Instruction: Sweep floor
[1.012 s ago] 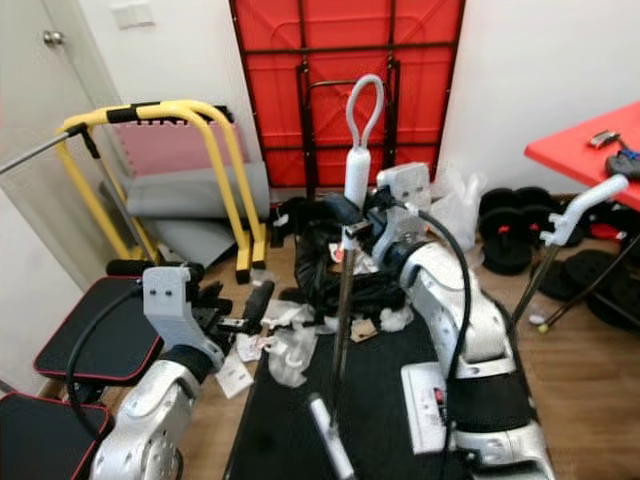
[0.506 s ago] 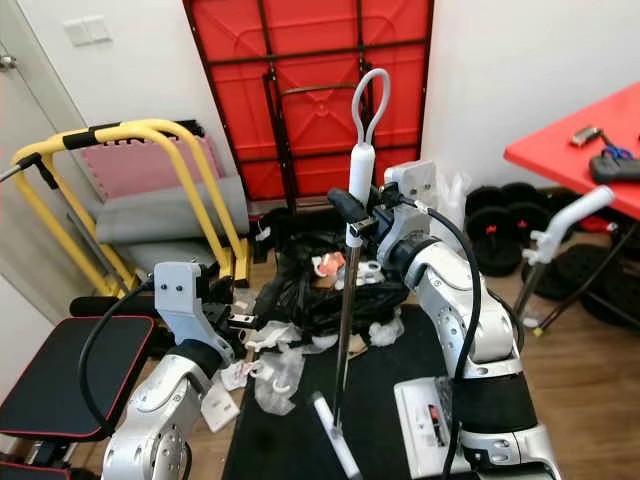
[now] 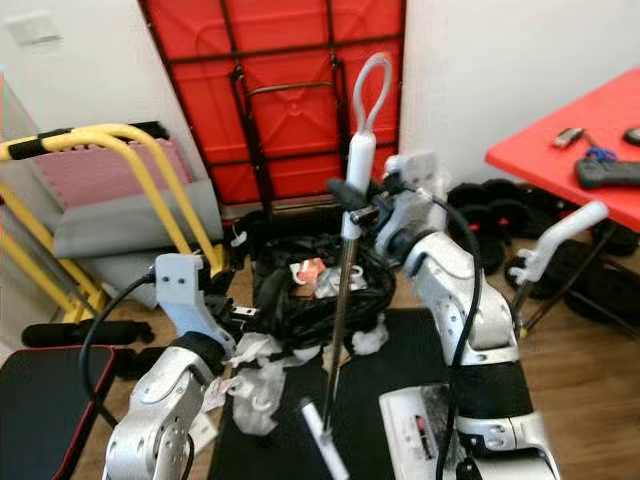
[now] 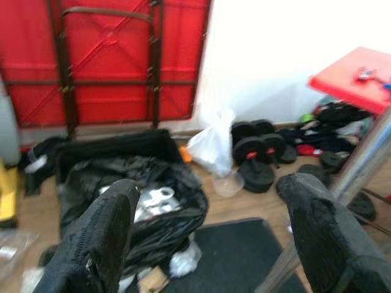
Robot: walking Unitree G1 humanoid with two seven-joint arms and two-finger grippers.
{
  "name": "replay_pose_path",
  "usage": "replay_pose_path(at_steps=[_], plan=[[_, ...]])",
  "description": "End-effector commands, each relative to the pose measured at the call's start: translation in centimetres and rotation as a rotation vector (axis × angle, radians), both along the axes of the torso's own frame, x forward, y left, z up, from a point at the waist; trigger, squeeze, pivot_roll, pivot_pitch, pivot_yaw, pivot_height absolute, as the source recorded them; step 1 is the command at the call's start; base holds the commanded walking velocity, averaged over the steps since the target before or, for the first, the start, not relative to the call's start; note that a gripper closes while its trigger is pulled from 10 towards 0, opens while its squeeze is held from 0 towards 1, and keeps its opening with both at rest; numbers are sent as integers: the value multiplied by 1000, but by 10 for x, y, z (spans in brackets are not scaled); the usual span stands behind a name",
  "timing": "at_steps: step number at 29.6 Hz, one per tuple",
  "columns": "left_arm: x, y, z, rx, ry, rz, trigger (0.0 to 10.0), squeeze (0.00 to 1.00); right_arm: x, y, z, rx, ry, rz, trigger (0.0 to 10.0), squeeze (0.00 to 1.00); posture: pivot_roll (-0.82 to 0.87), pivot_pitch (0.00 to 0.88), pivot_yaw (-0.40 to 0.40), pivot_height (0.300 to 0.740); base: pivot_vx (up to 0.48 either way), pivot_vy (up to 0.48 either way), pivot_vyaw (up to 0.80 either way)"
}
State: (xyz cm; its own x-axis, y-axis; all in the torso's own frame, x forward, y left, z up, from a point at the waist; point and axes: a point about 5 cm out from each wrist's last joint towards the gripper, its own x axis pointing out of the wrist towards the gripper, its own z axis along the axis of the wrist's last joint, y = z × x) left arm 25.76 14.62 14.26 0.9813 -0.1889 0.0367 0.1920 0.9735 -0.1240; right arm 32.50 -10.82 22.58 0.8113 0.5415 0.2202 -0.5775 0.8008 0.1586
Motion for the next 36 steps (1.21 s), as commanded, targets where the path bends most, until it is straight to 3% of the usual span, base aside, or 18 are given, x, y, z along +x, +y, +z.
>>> replay_pose_path(at_steps=[1, 12, 21, 24, 36], plan=[[0, 5, -6, 15, 38, 32, 10000, 0, -3, 7, 5, 34, -24, 39, 10000, 0, -127, 1, -15, 740, 0, 0, 0], [1, 6, -7, 31, 46, 48, 10000, 0, -5, 9, 4, 33, -17, 71, 10000, 0, -130, 6, -12, 740, 0, 0, 0], [1, 6, -6, 30, 41, 44, 10000, 0, -4, 7, 2, 19, -8, 67, 10000, 0, -130, 5, -10, 740, 0, 0, 533], [1, 6, -6, 31, 38, 35, 10000, 0, 1, 3, -3, -18, 13, 15, 10000, 0, -130, 0, -9, 740, 256, 0, 490], [1, 4, -6, 35, 41, 11, 10000, 0, -3, 7, -6, -22, 18, 50, 10000, 0, -129, 0, 2, 740, 272, 0, 333]])
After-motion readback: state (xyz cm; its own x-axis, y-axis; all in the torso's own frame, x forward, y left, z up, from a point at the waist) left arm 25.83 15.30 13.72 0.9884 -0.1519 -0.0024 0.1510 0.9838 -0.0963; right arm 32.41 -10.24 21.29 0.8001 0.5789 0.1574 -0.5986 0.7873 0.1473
